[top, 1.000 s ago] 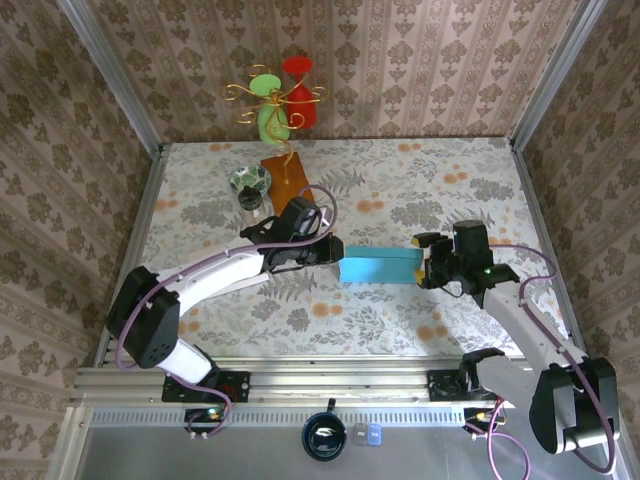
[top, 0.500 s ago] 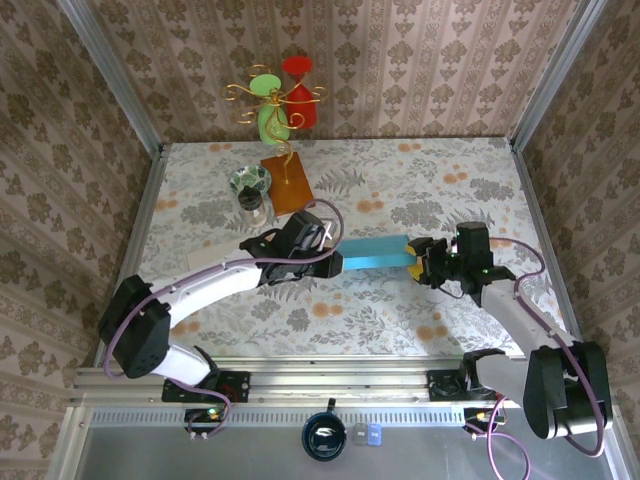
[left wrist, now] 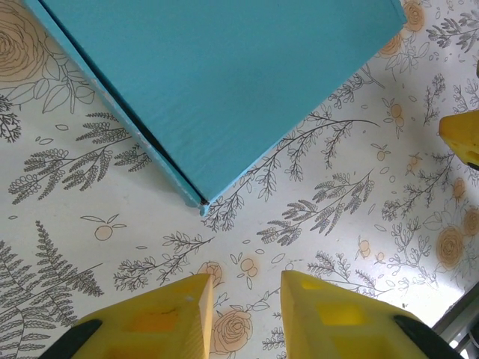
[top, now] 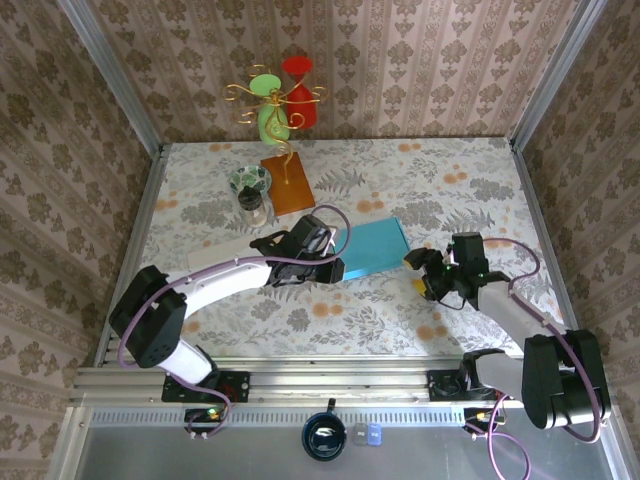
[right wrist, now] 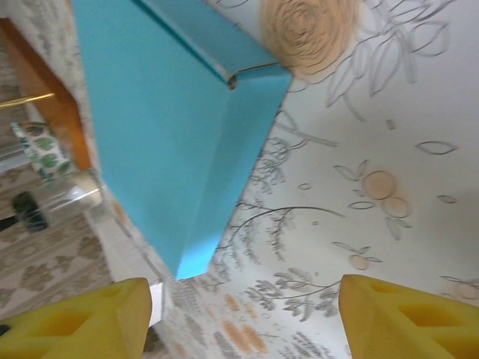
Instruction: Fold the paper box
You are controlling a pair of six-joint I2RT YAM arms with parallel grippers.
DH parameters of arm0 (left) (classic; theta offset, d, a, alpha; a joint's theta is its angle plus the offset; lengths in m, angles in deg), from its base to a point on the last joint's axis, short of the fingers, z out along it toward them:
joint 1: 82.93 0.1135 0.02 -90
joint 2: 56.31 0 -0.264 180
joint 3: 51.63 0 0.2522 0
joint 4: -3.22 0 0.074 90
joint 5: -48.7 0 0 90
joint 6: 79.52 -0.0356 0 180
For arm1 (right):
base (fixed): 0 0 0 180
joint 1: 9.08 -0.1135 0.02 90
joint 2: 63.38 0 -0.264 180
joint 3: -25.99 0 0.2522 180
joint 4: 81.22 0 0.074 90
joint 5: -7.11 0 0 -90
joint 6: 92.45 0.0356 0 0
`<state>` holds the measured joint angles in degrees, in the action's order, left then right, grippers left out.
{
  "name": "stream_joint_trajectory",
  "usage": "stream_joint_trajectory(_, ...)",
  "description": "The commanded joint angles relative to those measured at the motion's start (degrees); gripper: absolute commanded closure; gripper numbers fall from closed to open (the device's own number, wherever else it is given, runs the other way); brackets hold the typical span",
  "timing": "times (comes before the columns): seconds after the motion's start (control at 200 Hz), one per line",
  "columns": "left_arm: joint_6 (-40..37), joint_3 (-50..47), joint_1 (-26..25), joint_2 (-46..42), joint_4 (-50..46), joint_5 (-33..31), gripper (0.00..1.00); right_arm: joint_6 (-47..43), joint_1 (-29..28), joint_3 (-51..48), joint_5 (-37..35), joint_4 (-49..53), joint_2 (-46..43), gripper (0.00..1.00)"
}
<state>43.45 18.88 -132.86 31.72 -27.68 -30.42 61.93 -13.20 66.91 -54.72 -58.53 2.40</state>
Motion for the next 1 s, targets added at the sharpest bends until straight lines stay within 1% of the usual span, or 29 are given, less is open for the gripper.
stream_joint_trajectory(0.0,0.78,1.13,0.71,-1.51,0.14,-0.08,0.69,-7.82,0.25,3.96,-5.93,12.68,-1.24,0.3)
stream_joint_trajectory(0.125,0.61,0.75,1.01,-2.88,0.46,-0.94,0.68,-10.35,0.34,6.65,-9.72,17.77,-5.25,0.27)
stream_joint_trajectory(0.13,0.61,0.74,1.04,-2.91,0.46,-0.98,0.68,-10.43,0.34,6.88,-9.89,18.09,-5.41,0.25)
stream_joint_trajectory(0.15,0.54,0.74,1.09,-3.12,0.45,-1.23,0.68,-11.14,0.34,7.6,-10.44,18.92,-5.95,0.14)
stream_joint_trajectory(0.155,0.57,0.73,1.12,-3.17,0.45,-1.26,0.68,-11.26,0.34,7.84,-10.56,19.1,-6.03,0.13)
stream_joint_trajectory(0.17,0.47,0.72,1.17,-3.42,0.38,-1.53,0.68,-11.73,0.34,8.32,-10.99,19.61,-6.43,0.03)
stream_joint_trajectory(0.18,0.44,0.68,1.2,-3.51,0.43,-1.66,0.68,-12.26,0.32,8.69,-11.19,20.0,-6.69,0.01)
stream_joint_trajectory(0.28,0.42,0.25,2.09,-5.54,0.52,-3.53,0.67,-16.64,0.34,12.98,-15.39,25.08,-8.93,0.0)
stream_joint_trajectory(0.33,0.46,-0.44,2.79,-7.26,0.94,-5.12,0.64,-18.74,0.33,15.2,-18.99,27.56,-10.82,0.0)
stream_joint_trajectory(0.355,0.43,-0.83,3.13,-8.26,1.04,-5.95,0.51,-19.72,0.34,16.08,-20.99,28.78,-12.01,0.0)
stream_joint_trajectory(0.365,0.43,-0.96,3.34,-8.7,1.06,-6.21,0.44,-20.08,0.34,16.68,-21.95,29.37,-12.54,0.0)
stream_joint_trajectory(0.37,0.43,-1.04,3.43,-8.94,1.1,-6.39,0.37,-20.3,0.34,16.91,-22.42,29.51,-12.79,0.0)
stream_joint_trajectory(0.38,0.54,-1.21,3.68,-9.35,1.14,-6.74,0.14,-20.73,0.34,17.37,-23.1,30.04,-13.31,0.0)
stream_joint_trajectory(0.385,0.48,-1.34,3.73,-9.58,1.14,-6.92,0.07,-21.02,0.34,17.61,-23.61,30.2,-13.62,0.0)
stream_joint_trajectory(0.395,0.44,-1.59,3.95,-10.08,1.26,-7.29,0.02,-21.68,0.34,18.0,-24.32,30.47,-14.22,0.0)
stream_joint_trajectory(0.405,0.43,-1.81,4.14,-10.21,1.32,-7.54,0.0,-22.31,0.34,18.43,-24.9,30.63,-14.83,0.0)
stream_joint_trajectory(0.48,0.68,-3.73,5.93,-14.44,1.42,-11.14,0.0,-26.73,0.43,21.22,-29.38,31.94,-18.65,0.0)
stream_joint_trajectory(0.53,1.2,-5.53,7.48,-17.5,1.57,-13.59,0.0,-27.73,0.4,22.48,-34.81,33.04,-20.56,0.0)
stream_joint_trajectory(0.57,1.79,-6.96,8.89,-19.88,1.42,-15.2,0.0,-28.22,0.43,22.93,-40.33,33.33,-21.69,0.0)
stream_joint_trajectory(0.61,2.38,-8.48,10.4,-22.19,1.18,-16.57,0.0,-28.55,0.37,22.51,-47.45,33.18,-22.97,0.0)
stream_joint_trajectory(0.655,2.98,-10.06,12.29,-24.74,0.5,-18.09,0.0,-29.08,0.44,21.45,-52.29,32.27,-23.79,0.0)
stream_joint_trajectory(0.7,3.73,-11.28,13.9,-27.12,-0.82,-20.58,0.0,-33.28,0.51,18.42,-55.38,27.64,-25.22,0.0)
stream_joint_trajectory(0.75,4.47,-12.32,15.41,-29.55,-2.98,-24.12,0.0,-37.3,0.52,14.95,-57.12,22.49,-27.01,0.0)
stream_joint_trajectory(0.85,5.5,-13.18,17.59,-33.19,-8.06,-31.78,0.0,-41.93,0.52,5.73,-59.84,9.19,-31.24,0.0)
stream_joint_trajectory(0.925,5.51,-13.64,18.92,-34.55,-10.37,-35.39,0.0,-46.47,0.52,-2.06,-59.39,-2.9,-32.42,0.0)
stream_joint_trajectory(0.995,5.95,-14.21,20.21,-34.97,-11.56,-37.93,0.0,-49.28,0.52,-7.34,-58.11,-12.32,-29.64,0.0)
